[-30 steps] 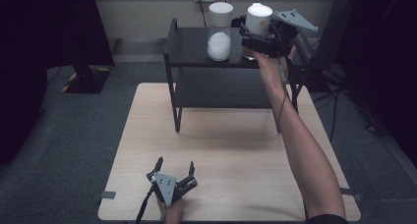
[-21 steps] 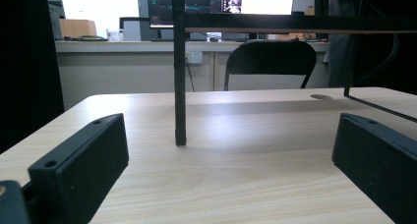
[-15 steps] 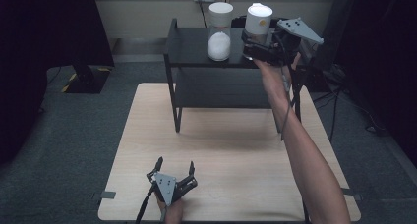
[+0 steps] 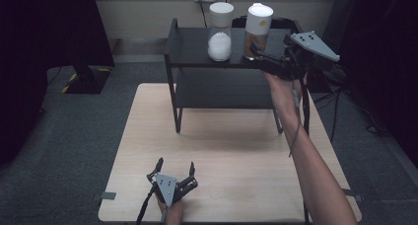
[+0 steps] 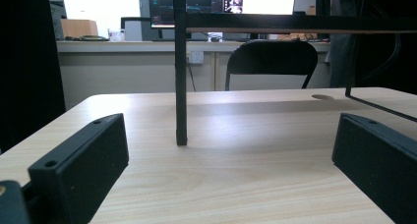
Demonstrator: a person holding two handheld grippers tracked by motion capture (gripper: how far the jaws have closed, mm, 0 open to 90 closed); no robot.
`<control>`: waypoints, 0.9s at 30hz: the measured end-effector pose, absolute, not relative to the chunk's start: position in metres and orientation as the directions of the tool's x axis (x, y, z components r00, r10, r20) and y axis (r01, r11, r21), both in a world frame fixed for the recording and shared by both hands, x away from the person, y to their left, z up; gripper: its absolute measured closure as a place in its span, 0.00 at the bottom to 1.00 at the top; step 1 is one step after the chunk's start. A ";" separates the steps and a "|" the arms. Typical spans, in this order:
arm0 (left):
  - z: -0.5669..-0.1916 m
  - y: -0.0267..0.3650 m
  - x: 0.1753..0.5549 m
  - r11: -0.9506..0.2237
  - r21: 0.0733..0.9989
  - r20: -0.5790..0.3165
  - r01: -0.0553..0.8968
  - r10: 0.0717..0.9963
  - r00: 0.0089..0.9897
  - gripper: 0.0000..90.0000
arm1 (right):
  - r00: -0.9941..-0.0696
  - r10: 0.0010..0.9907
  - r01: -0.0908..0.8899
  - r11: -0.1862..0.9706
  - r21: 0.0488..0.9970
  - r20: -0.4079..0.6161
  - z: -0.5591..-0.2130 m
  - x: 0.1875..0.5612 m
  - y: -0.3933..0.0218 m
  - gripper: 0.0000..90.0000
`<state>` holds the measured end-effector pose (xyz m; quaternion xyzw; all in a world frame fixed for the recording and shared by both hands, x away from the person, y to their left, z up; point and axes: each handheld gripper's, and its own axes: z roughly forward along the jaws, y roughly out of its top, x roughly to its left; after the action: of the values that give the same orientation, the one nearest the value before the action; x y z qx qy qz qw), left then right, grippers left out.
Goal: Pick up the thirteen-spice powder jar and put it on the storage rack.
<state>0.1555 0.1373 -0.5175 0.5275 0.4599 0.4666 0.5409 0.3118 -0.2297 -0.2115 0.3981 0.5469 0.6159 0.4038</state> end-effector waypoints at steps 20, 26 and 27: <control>-0.517 0.137 0.156 0.008 1.000 -0.005 -0.019 0.990 0.141 0.00 | -0.352 0.935 -0.090 -0.090 0.992 0.052 -0.265 0.258 -0.255 0.00; -0.517 0.137 0.156 0.008 1.000 -0.005 -0.019 0.990 0.141 0.00 | -0.343 0.938 -0.104 -0.082 0.991 0.042 -0.283 0.242 -0.263 0.00; -0.517 0.137 0.156 0.008 1.000 -0.005 -0.020 0.990 0.141 0.00 | -0.338 0.940 -0.108 -0.077 0.991 0.036 -0.286 0.239 -0.263 0.00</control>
<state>0.1555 0.1372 -0.5175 0.5275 0.4599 0.4668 0.5406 0.2391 -0.2630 -0.2862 0.3910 0.5324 0.6209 0.4221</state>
